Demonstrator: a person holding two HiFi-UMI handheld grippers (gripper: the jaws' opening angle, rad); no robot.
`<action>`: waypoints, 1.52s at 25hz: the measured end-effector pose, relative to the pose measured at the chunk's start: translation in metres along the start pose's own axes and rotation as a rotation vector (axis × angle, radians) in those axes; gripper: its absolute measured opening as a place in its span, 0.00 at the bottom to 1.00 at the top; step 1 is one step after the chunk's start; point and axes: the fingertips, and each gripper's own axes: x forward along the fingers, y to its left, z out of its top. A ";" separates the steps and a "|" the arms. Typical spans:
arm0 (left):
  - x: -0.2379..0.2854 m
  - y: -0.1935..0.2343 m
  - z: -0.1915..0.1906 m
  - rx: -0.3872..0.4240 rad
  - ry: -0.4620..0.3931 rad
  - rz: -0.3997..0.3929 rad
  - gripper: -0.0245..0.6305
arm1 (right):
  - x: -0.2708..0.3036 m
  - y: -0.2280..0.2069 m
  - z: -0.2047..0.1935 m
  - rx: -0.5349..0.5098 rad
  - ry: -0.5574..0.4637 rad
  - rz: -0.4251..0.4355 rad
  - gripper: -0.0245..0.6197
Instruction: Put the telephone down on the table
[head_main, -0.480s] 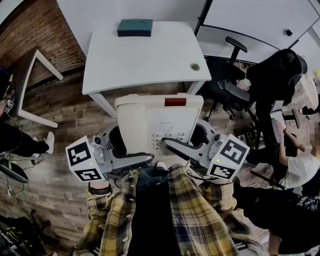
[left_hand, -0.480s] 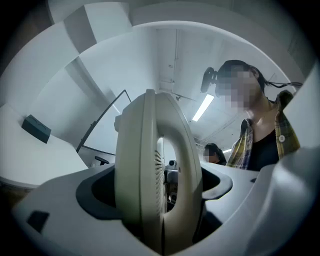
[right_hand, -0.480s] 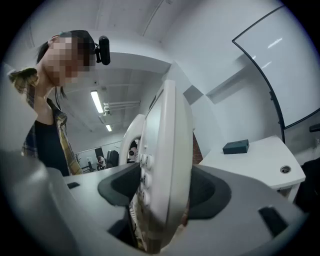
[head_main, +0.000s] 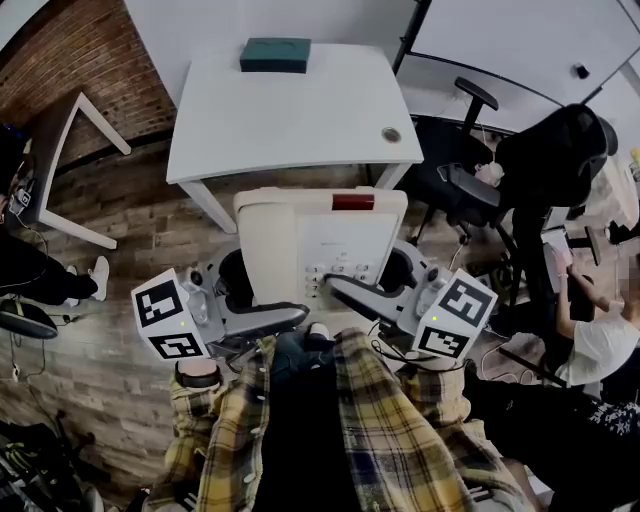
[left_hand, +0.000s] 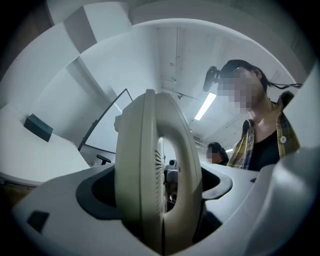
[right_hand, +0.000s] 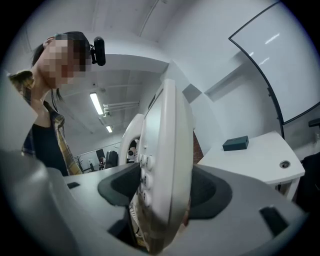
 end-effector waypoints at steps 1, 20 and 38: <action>0.000 0.001 -0.002 -0.001 0.000 0.004 0.67 | 0.000 -0.001 -0.002 0.004 0.001 0.002 0.46; -0.006 -0.036 -0.024 -0.005 -0.035 -0.001 0.67 | -0.023 0.031 -0.020 -0.016 0.003 0.009 0.47; -0.007 -0.019 -0.012 0.023 0.014 -0.090 0.67 | -0.011 0.020 -0.011 -0.039 -0.060 -0.073 0.47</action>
